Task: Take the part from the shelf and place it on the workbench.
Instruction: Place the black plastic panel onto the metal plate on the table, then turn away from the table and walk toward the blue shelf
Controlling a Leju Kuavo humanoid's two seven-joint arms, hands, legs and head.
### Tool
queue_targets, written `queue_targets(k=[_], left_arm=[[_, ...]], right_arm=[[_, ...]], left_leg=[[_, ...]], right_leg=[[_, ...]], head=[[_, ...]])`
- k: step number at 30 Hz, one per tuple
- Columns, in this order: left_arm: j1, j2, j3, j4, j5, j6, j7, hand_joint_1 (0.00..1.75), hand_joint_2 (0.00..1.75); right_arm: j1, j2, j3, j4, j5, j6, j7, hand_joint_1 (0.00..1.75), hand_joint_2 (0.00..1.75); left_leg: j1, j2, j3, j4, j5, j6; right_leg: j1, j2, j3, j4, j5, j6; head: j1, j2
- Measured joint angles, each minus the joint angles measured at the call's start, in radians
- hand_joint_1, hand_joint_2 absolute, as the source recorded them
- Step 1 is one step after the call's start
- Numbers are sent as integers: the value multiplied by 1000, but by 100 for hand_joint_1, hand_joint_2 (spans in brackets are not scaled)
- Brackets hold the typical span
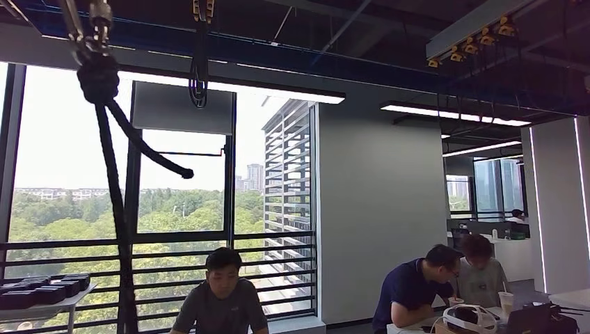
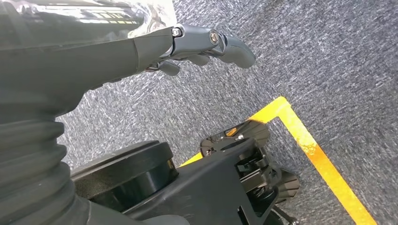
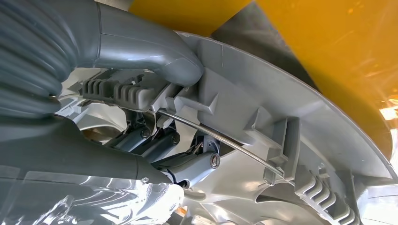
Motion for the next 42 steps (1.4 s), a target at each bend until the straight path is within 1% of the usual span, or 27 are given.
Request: queue_targets(k=[15, 19, 20, 24, 30, 38, 42], left_arm=[[-1, 0, 0, 0, 0, -10, -1, 0, 175], [-3, -1, 0, 0, -1, -14, -1, 0, 175], [-4, -1, 0, 0, -1, -15, 0, 0, 175], [-4, -1, 1, 0, -1, -21, 2, 0, 0], [-4, -1, 13, 0, -1, -62, -19, 0, 0], [-4, -3, 25, 0, -1, -65, -21, 0, 0], [-4, -6, 26, 0, -1, -65, -21, 0, 0]], right_arm=[[0, 0, -2, 5, 6, 3, 0, 175, 175], [0, 0, -2, 6, 11, 4, 1, 0, 0], [0, 0, -3, 6, 13, 5, 2, 0, 0], [0, -1, -6, 6, 22, 9, 5, 0, 0], [9, -8, -16, 6, 30, 17, 7, 0, 0], [15, -11, -19, 6, 36, 17, 5, 0, 0], [15, -13, -22, 6, 40, 0, -5, 0, 0]], left_leg=[[0, 0, 1, 0, 0, 0], [0, 0, 1, 0, 0, 0], [0, 0, 1, 0, 0, 0], [0, 0, 2, 0, 0, 0], [0, 1, 2, 0, 0, 0], [0, 2, 2, 0, 0, 0], [0, 2, 1, 0, 0, 0]], right_leg=[[0, 0, 1, 0, 0, 0], [0, 0, 1, 0, 0, 0], [0, 0, 1, 0, 0, 0], [0, 1, 1, 0, 0, 0], [0, 2, 1, 0, 0, 0], [0, 2, 1, 0, 0, 0], [0, 2, 1, 0, 0, 0]], head=[[0, 0], [0, 0], [0, 0], [0, 0], [0, 0], [0, 0], [0, 0]])
